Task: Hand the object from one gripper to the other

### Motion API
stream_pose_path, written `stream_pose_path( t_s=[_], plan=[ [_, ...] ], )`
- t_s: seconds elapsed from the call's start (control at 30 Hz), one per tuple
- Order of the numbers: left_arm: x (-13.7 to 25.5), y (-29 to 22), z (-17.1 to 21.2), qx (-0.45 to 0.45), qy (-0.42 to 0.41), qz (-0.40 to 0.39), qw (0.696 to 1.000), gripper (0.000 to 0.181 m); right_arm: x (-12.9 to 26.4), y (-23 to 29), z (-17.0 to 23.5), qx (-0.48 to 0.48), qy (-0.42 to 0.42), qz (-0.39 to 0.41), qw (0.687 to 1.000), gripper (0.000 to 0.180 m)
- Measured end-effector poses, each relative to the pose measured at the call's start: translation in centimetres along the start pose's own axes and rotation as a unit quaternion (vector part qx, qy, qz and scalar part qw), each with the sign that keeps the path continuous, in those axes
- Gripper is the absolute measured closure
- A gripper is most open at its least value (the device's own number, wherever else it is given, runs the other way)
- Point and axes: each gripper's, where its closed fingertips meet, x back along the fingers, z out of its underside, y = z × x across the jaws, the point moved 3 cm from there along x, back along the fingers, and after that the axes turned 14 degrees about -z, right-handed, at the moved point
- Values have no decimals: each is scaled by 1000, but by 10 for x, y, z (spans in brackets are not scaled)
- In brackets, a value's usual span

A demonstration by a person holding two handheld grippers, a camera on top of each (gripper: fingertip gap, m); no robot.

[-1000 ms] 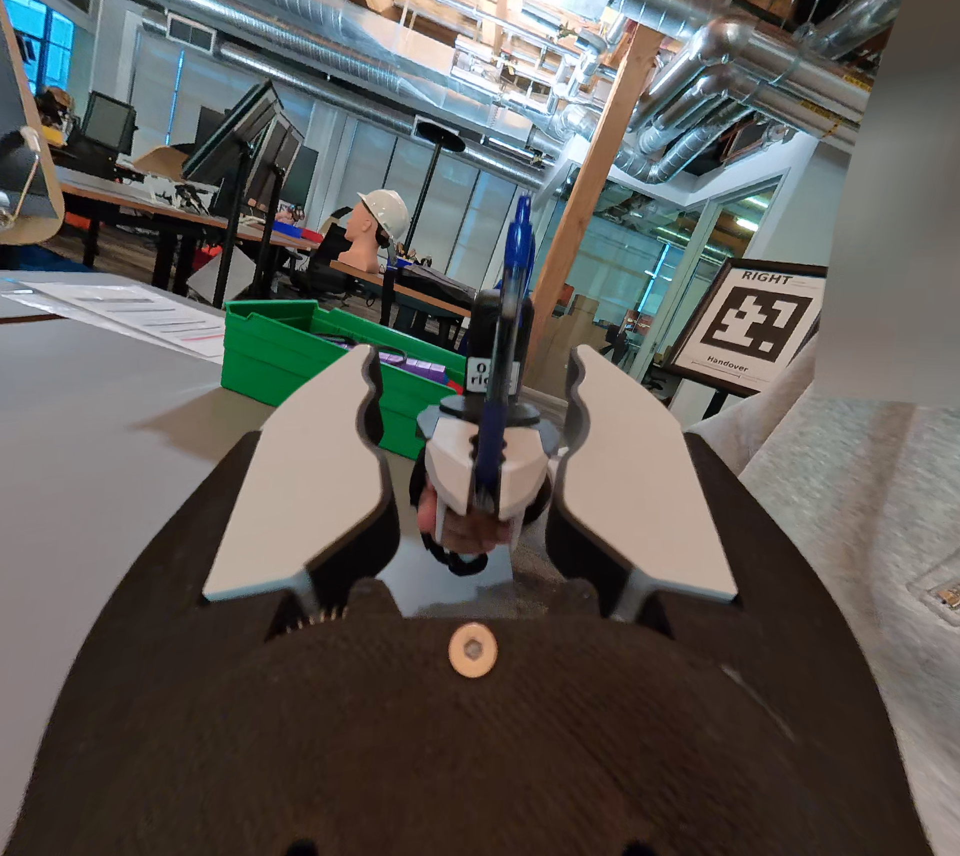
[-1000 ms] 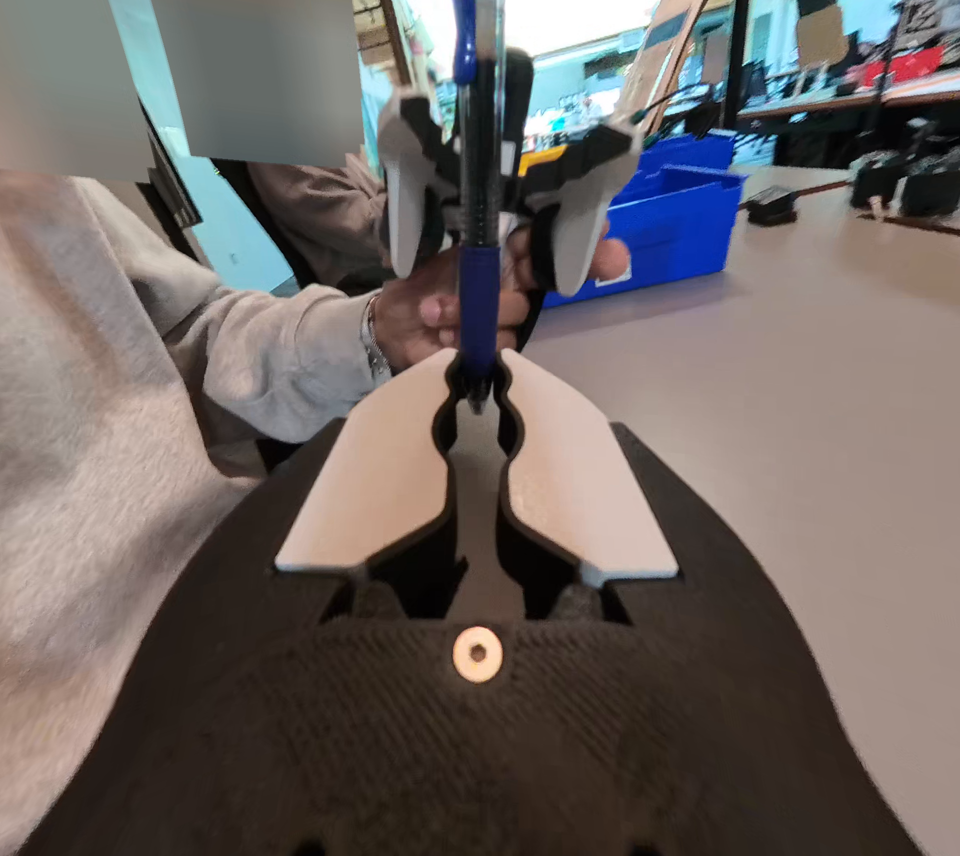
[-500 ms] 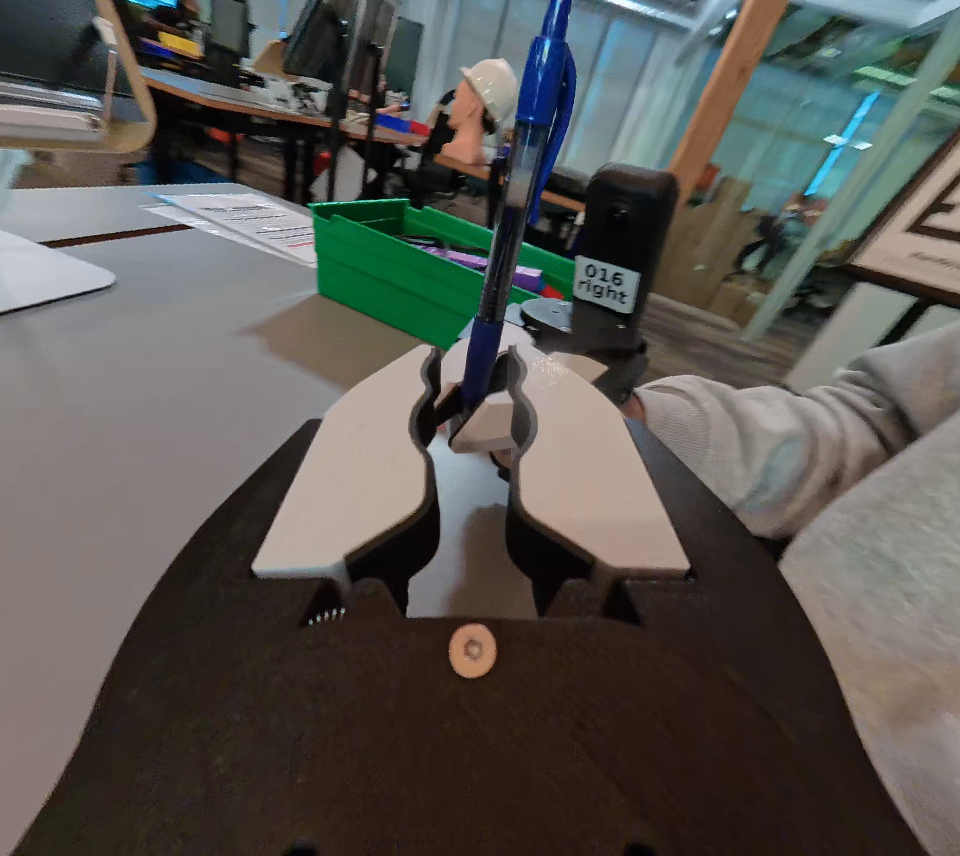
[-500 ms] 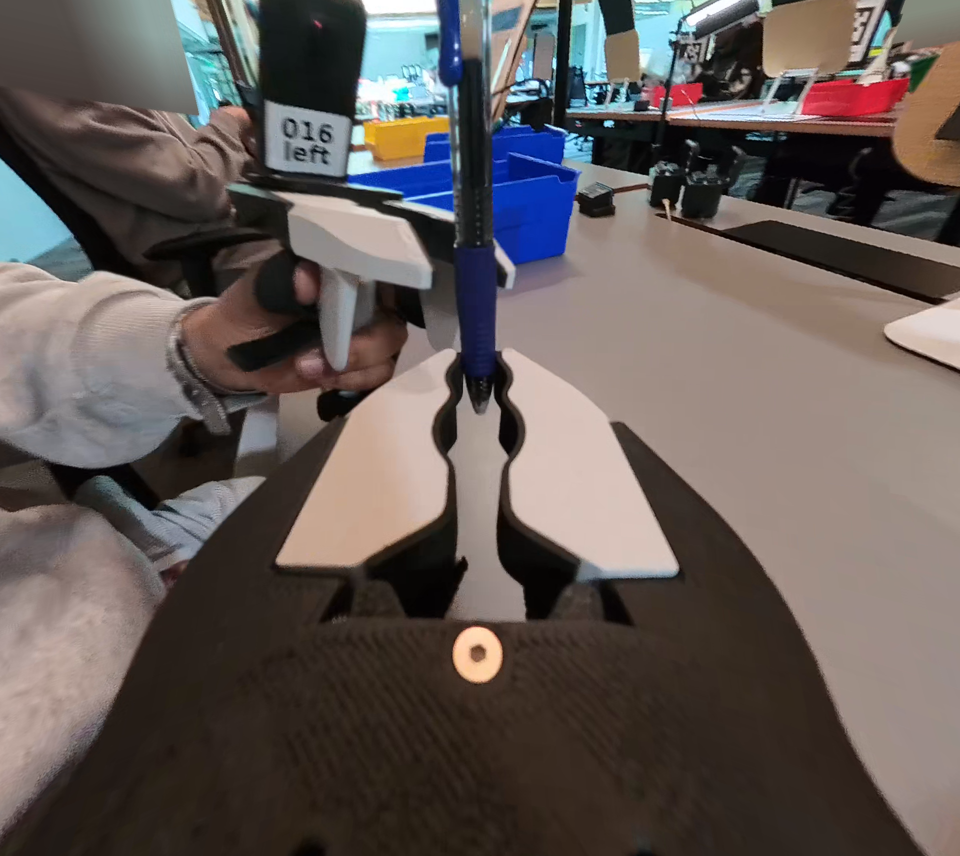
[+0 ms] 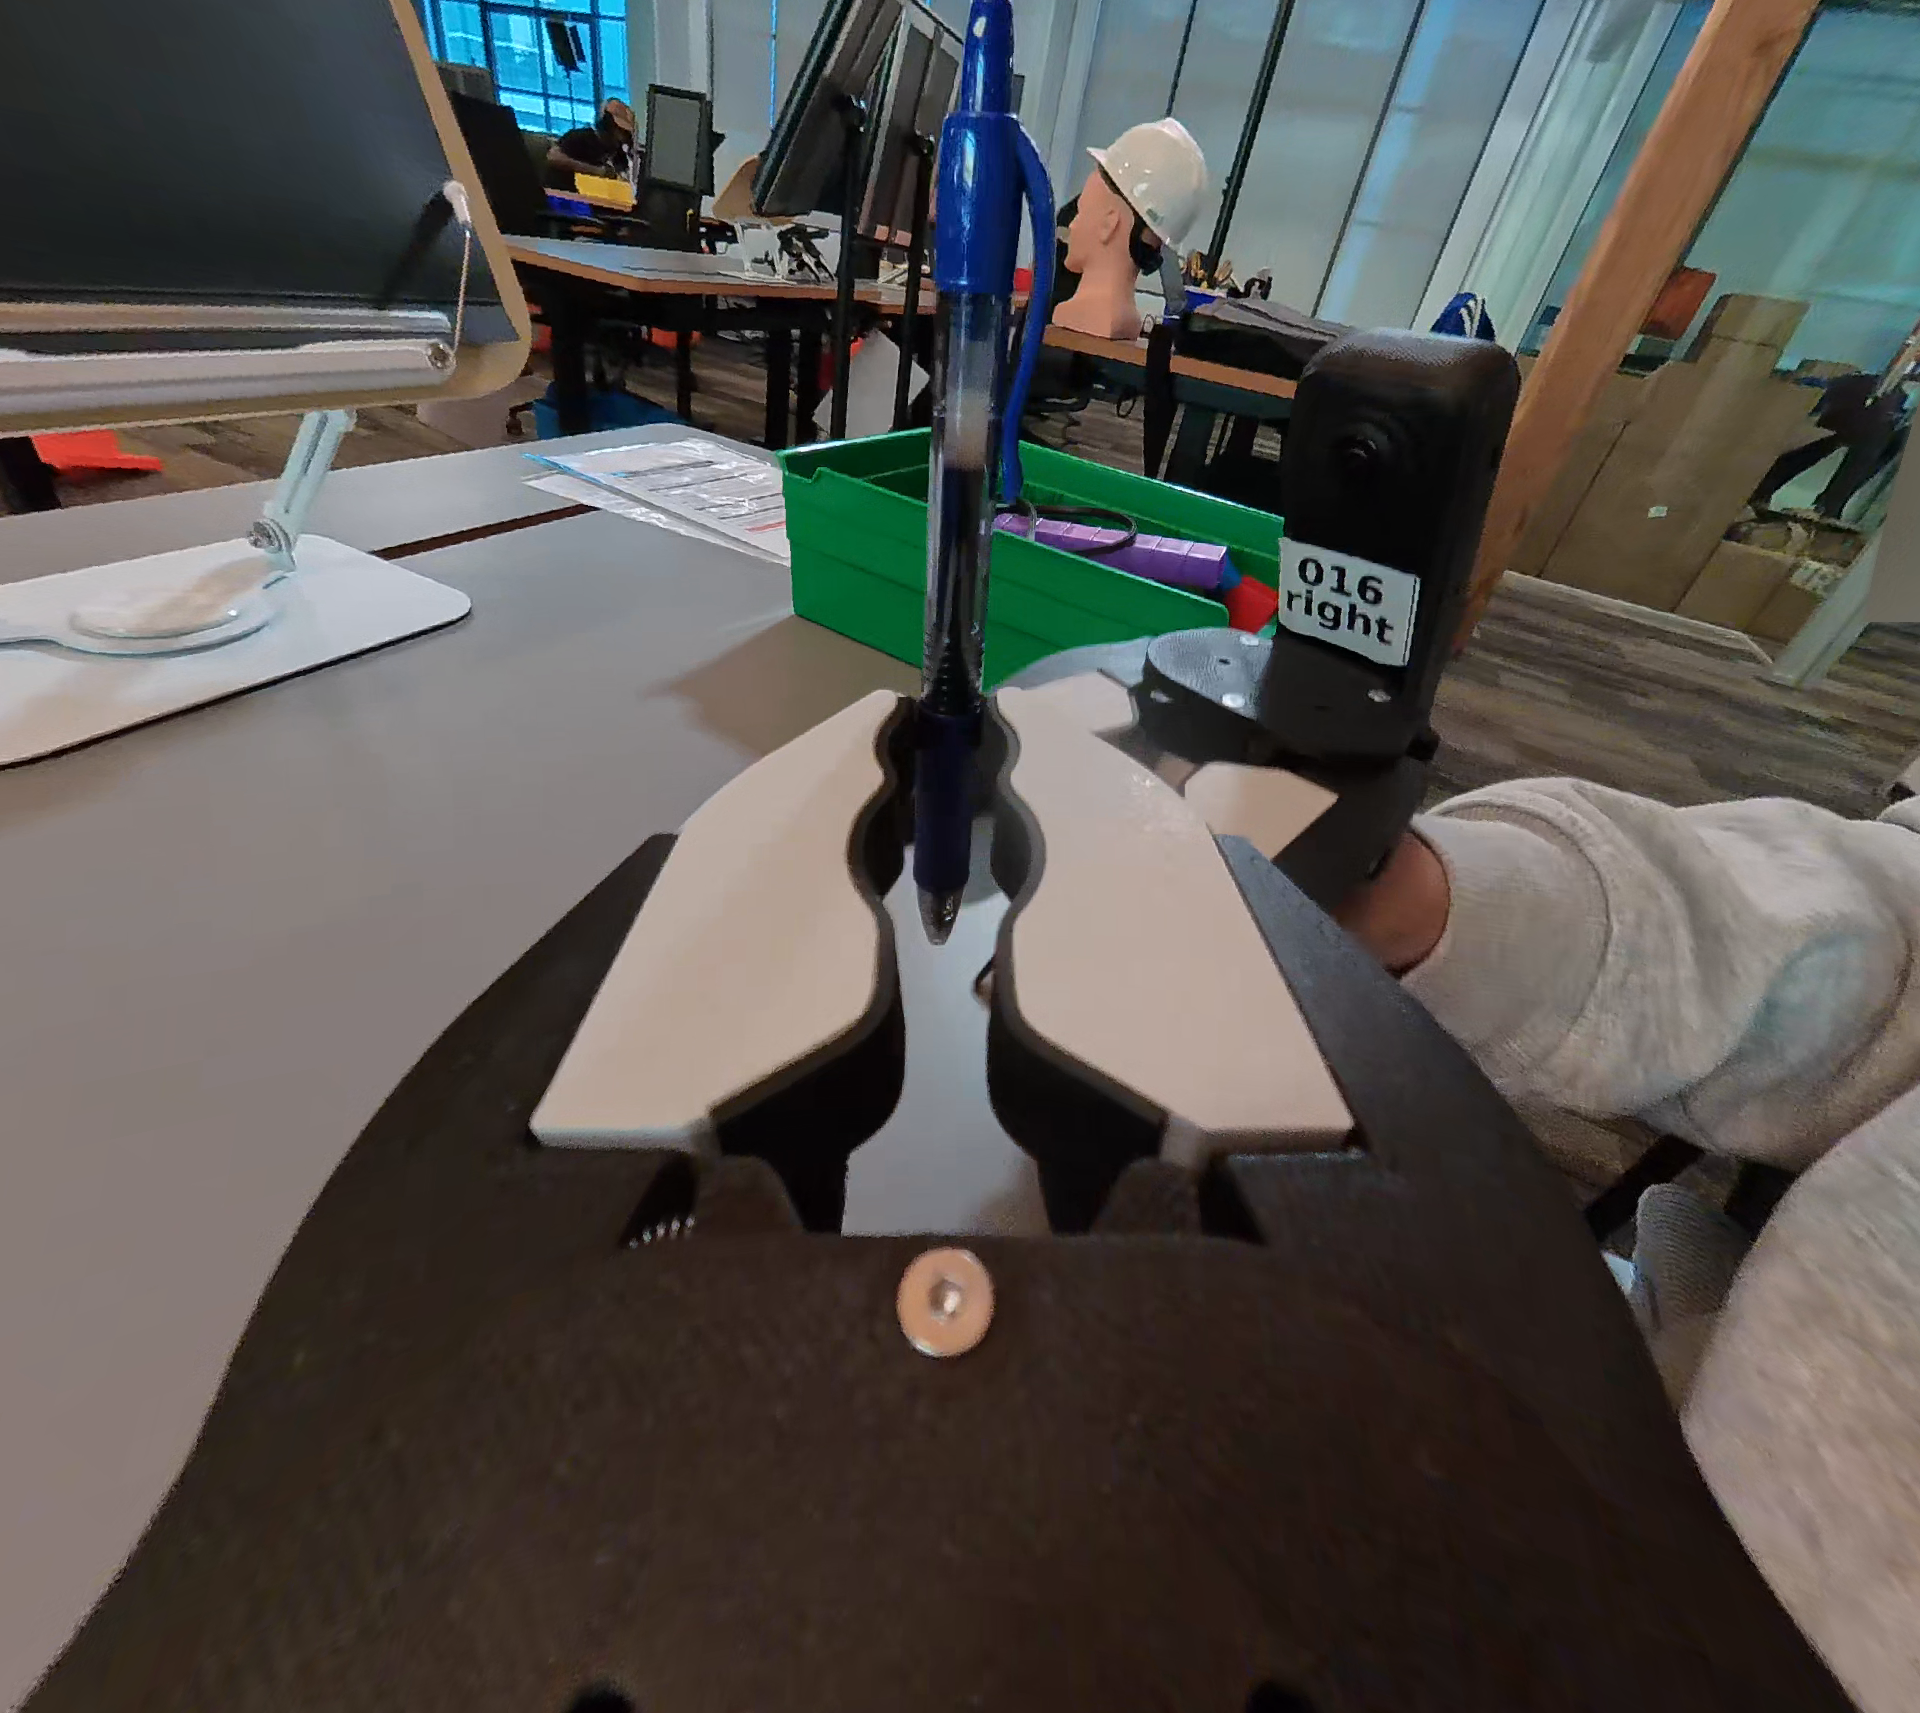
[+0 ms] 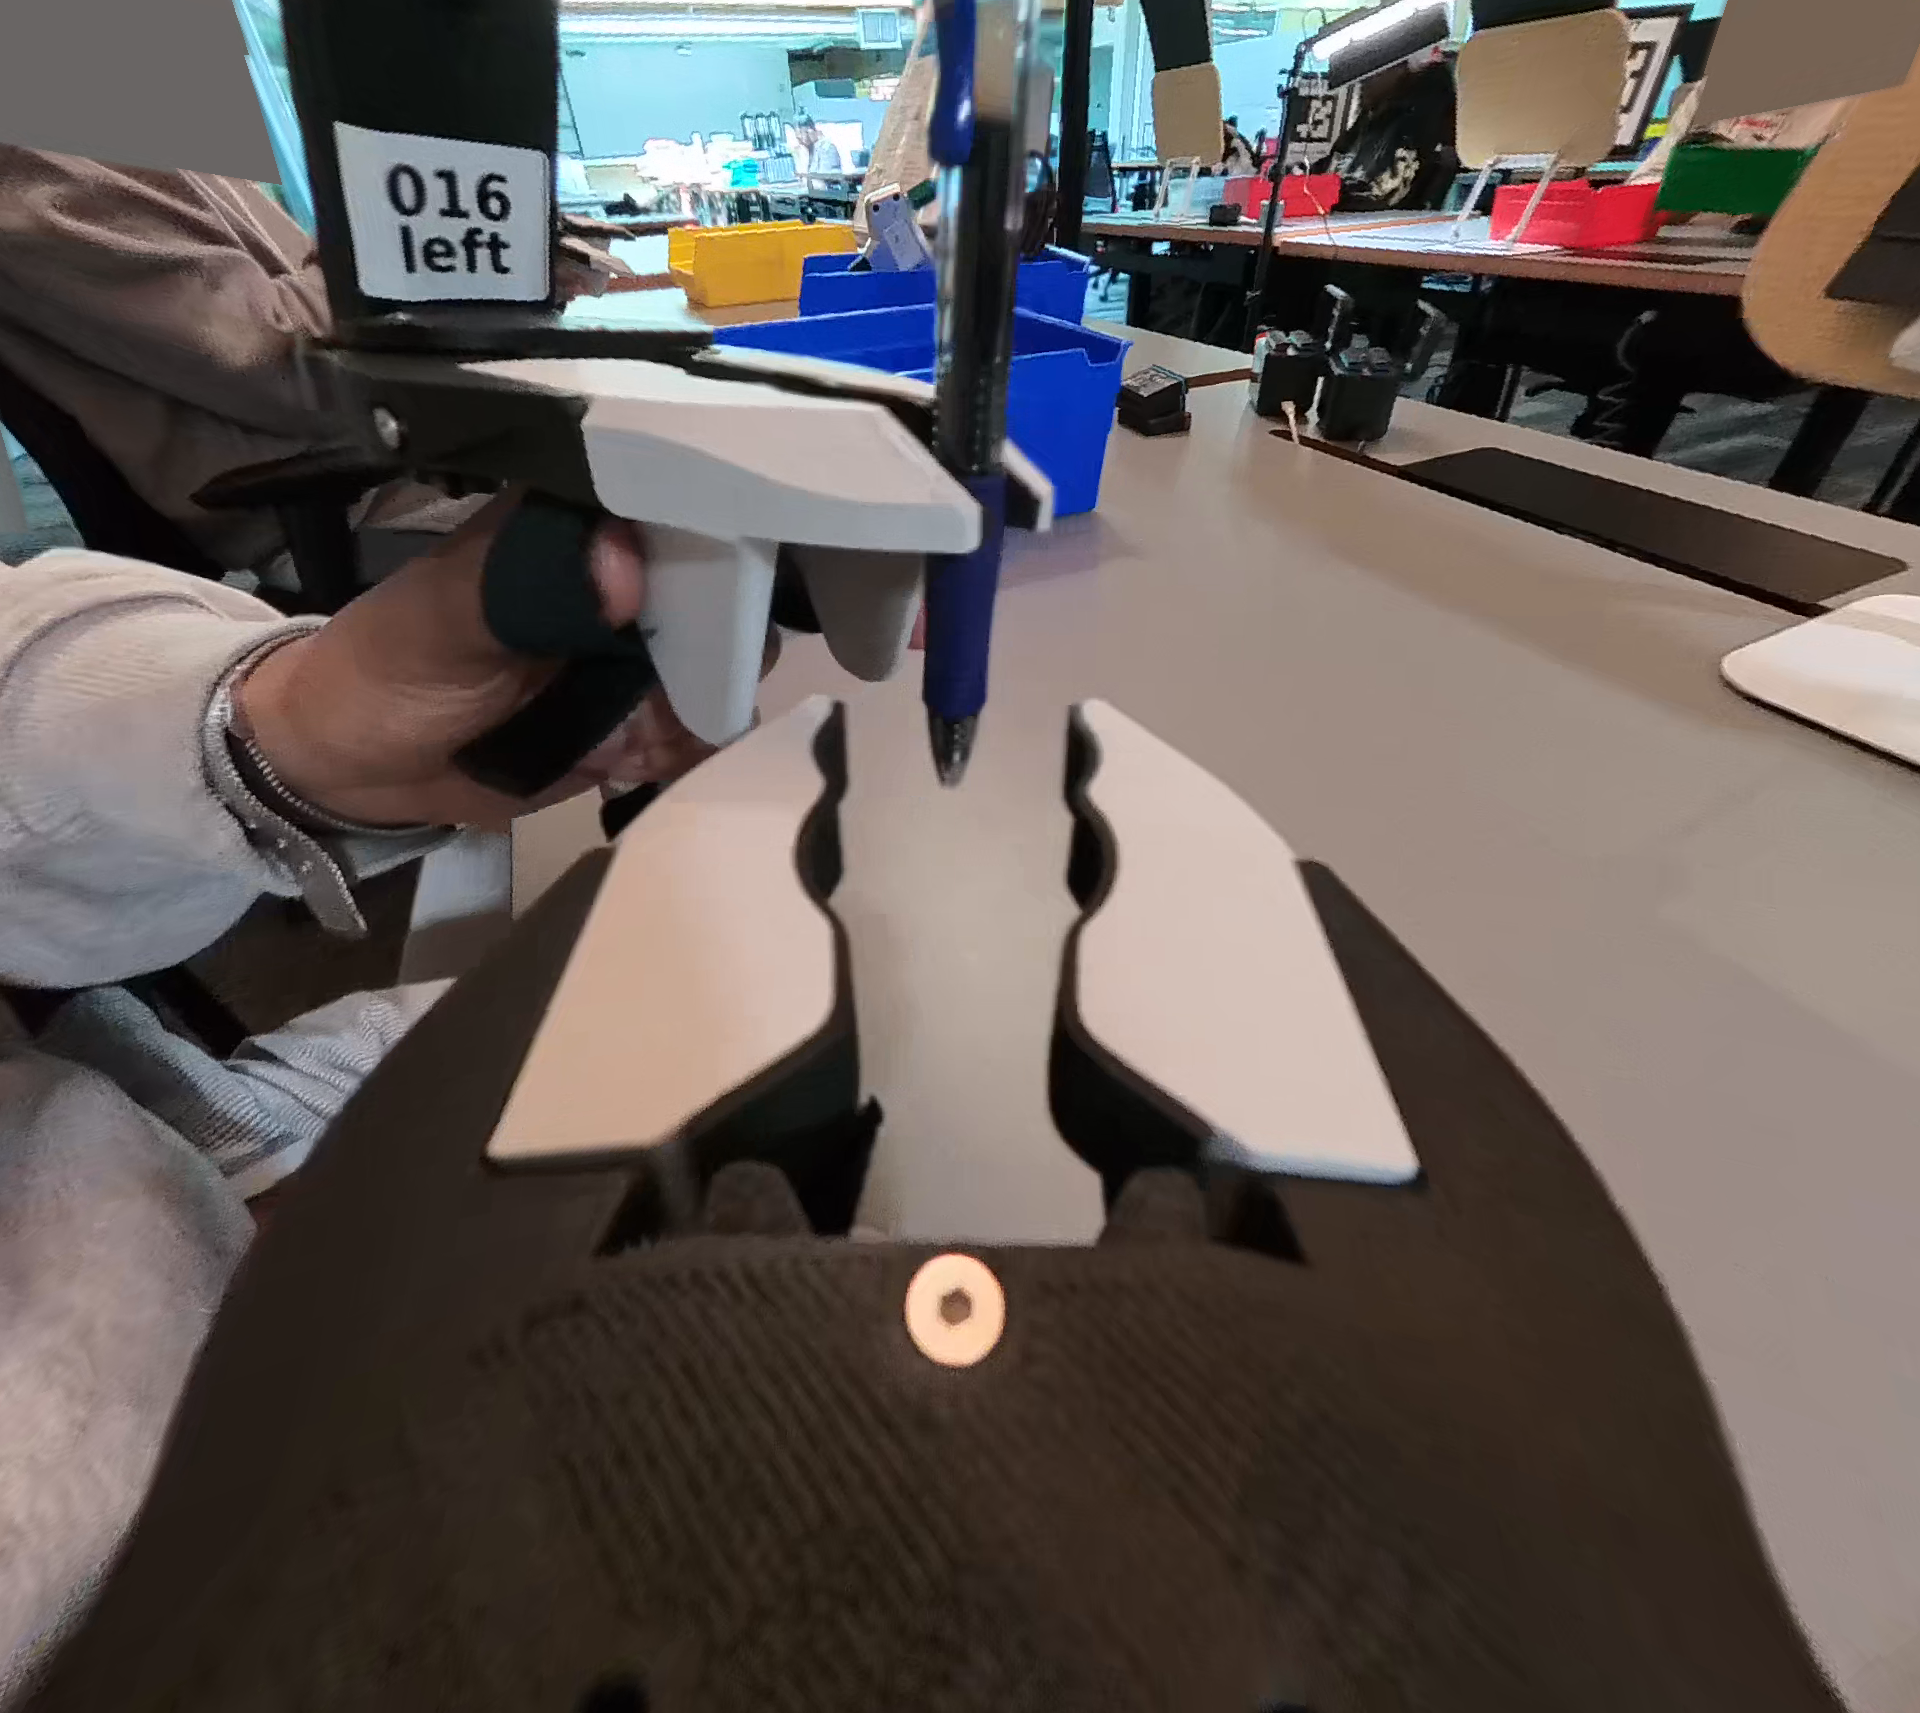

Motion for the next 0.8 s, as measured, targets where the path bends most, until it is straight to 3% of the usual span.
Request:
stream_pose_path(
  t_s=[0.1,0.23,0.37,0.43,0.57,0.8],
  plan=[
    [-1,9,9,0,19,4,1000,168,14,-12,-6,-28,-36,5,999,121],
    [-2,9,21,26,33,70,997,168,32,-20,-19,-48,-94,-8,994,118],
    [-1,-5,29,46,54,151,986,169,38,-5,-30,-52,-123,-87,987,134],
    [0,-11,33,45,64,172,982,169,38,1,-33,-63,-130,-115,983,133],
    [-3,-17,42,25,83,176,981,168,35,5,-33,-70,-120,-119,983,133],
    [-5,-25,48,33,90,190,977,169,36,8,-32,-35,-101,-113,988,166]
  ],
)
